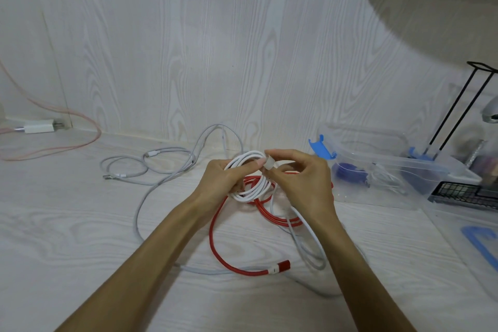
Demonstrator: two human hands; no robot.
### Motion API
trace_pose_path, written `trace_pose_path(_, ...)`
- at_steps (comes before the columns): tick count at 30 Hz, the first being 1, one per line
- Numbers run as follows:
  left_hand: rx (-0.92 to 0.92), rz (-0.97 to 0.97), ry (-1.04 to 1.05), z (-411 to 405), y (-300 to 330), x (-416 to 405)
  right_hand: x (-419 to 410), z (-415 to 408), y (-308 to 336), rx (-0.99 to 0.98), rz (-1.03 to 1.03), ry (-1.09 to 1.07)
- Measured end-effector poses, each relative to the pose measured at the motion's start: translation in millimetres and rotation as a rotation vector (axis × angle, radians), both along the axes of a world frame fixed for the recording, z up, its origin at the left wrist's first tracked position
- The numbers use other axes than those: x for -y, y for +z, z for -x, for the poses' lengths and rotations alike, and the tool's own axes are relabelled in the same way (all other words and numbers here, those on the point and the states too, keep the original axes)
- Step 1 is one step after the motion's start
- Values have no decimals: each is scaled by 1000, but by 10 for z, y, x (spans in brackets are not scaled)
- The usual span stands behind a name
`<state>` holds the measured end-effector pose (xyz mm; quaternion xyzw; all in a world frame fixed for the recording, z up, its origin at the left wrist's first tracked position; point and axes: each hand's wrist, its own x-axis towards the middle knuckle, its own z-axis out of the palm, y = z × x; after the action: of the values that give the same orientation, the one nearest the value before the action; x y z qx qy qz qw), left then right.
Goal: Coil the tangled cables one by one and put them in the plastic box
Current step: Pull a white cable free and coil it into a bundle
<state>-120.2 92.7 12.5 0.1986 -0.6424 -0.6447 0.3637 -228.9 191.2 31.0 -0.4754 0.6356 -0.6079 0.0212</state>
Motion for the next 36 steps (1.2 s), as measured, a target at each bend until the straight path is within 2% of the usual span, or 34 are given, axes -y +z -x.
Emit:
trace_pose_path(5,-34,-157,-74,34,58,1,36,-45,-103,-404,133,-192)
trace_pose_path(8,-9,-74,-64,11,12,-12,81,-30,-149,-632,95,-287)
trace_pose_path(10,-13,-67,-55,7,-34,-13,98,-24,-155,-663,62,-259)
trace_pose_path(12,-12,-78,-45,-9,-54,17,98,-6,-145,-568,21,-143)
trace_pose_path(16,-8,-63,-53,-33,-31,55,-8,87,-33,-21,-95,217)
trace_pose_path(19,6,-32,-55,2,-4,5,-29,92,1,200,-19,171)
trace_pose_path(21,26,-10,-30,32,-4,-17,-8,81,-12,262,-24,85)
trace_pose_path(24,29,45,41,29,8,-35,11,78,-42,327,-83,90)
trace_pose_path(27,21,56,129,2,15,2,9,91,-36,443,-146,203)
trace_pose_path(30,25,50,127,-11,18,4,-12,154,-8,597,-245,378)
trace_pose_path(33,-11,-86,30,-16,63,-3,-27,206,10,654,-310,455)
trace_pose_path(36,-176,-351,-225,-28,133,22,-5,235,1,568,-235,414)
